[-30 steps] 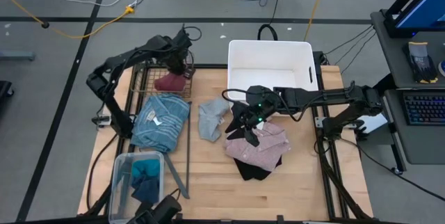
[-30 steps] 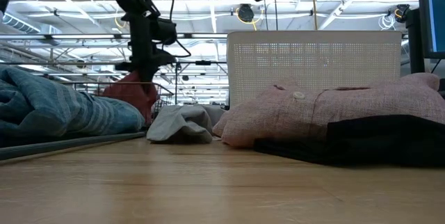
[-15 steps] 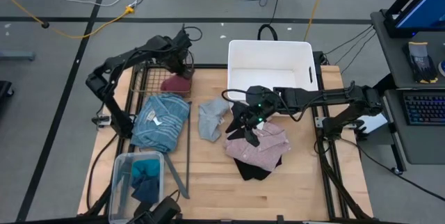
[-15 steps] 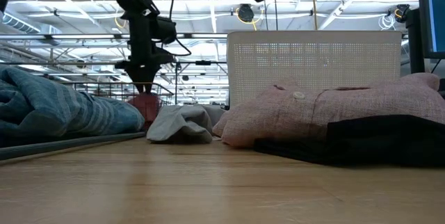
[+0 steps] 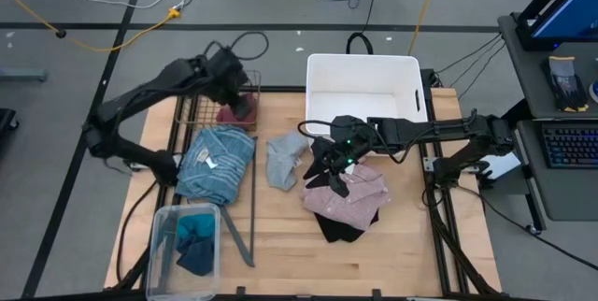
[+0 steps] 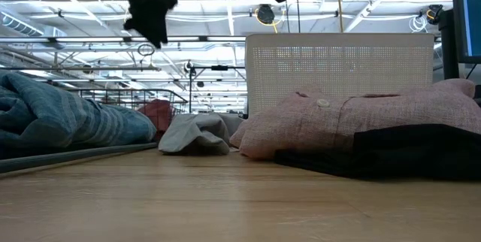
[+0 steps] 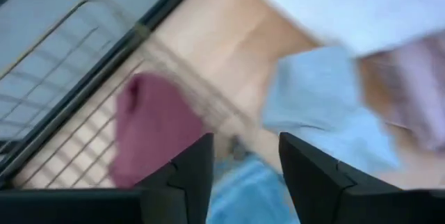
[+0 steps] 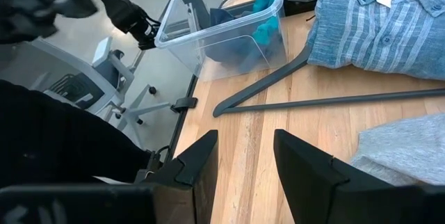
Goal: Pick & Place Cloths
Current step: Put the gray shorts into the black wire basket
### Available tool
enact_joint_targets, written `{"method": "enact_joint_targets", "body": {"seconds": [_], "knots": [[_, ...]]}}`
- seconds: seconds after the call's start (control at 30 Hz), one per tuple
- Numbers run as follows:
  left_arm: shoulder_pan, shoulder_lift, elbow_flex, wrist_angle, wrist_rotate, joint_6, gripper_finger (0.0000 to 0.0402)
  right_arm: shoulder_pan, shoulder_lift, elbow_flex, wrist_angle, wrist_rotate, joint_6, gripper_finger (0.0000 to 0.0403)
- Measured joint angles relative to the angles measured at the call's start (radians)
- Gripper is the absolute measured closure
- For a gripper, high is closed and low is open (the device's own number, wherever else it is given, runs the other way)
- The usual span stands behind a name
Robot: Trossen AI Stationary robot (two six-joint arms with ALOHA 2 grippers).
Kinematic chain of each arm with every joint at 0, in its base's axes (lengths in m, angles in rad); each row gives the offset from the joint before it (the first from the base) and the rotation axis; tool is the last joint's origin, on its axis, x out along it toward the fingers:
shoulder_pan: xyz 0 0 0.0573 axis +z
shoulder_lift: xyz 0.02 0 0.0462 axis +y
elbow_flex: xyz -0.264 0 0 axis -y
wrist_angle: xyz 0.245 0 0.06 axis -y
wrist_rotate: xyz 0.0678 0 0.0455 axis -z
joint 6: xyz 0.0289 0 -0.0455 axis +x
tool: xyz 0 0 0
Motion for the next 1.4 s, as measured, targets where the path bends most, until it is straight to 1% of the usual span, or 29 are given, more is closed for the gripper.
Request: {"method": "enact_joint_targets", "body": {"seconds": [0.13,0.23,0.3,0.4,0.47,0.53,0.6,0.77,0.9,1.0,1.17,1.3,1.4], "knots": [[-0.150,-0.062,0.000,0.005,-0.028,-0.081,0.0260,0.000,0.000,0.000,0.000,0.000,-0.002,0.0271],[-0.267,-0.069,0.000,0.031,-0.072,-0.146,0.0272,0.000,0.000,0.000,0.000,-0.001,-0.008,0.0271],[-0.337,-0.064,0.000,0.054,-0.100,-0.169,0.0277,0.000,0.000,0.000,0.001,-0.015,-0.009,0.0271],[-0.430,-0.035,0.000,0.097,-0.150,-0.173,0.0279,0.000,0.000,0.000,0.001,-0.069,-0.009,0.0271],[-0.473,-0.017,0.000,0.108,-0.192,-0.173,0.0279,0.005,0.000,0.000,-0.001,-0.098,-0.005,0.0271],[-0.508,0.012,0.000,0.122,-0.228,-0.166,0.0279,0.015,0.000,0.000,-0.010,-0.105,-0.003,0.0271],[-0.530,0.037,-0.004,0.118,-0.249,-0.165,0.0279,0.029,0.000,0.000,-0.026,-0.105,-0.003,0.0271],[-0.571,0.127,-0.005,0.106,-0.251,-0.163,0.0279,0.075,0.000,0.000,-0.107,-0.103,-0.002,0.0271],[-0.591,0.206,-0.005,0.110,-0.281,-0.102,0.0279,0.112,0.000,0.000,-0.145,-0.103,-0.002,0.0271],[-0.596,0.266,-0.005,0.113,-0.315,-0.051,0.0279,0.137,0.000,0.000,-0.148,-0.101,-0.002,0.0271],[-0.596,0.353,-0.005,0.111,-0.321,-0.005,0.0279,0.173,0.000,0.000,-0.150,-0.098,0.030,0.0271],[-0.590,0.402,-0.005,0.125,-0.376,0.001,0.0279,0.198,0.000,0.000,-0.161,-0.097,0.052,0.0271],[-0.579,0.423,-0.005,0.136,-0.388,-0.002,0.0279,0.215,0.000,0.000,-0.168,-0.097,0.065,0.0271]]}}
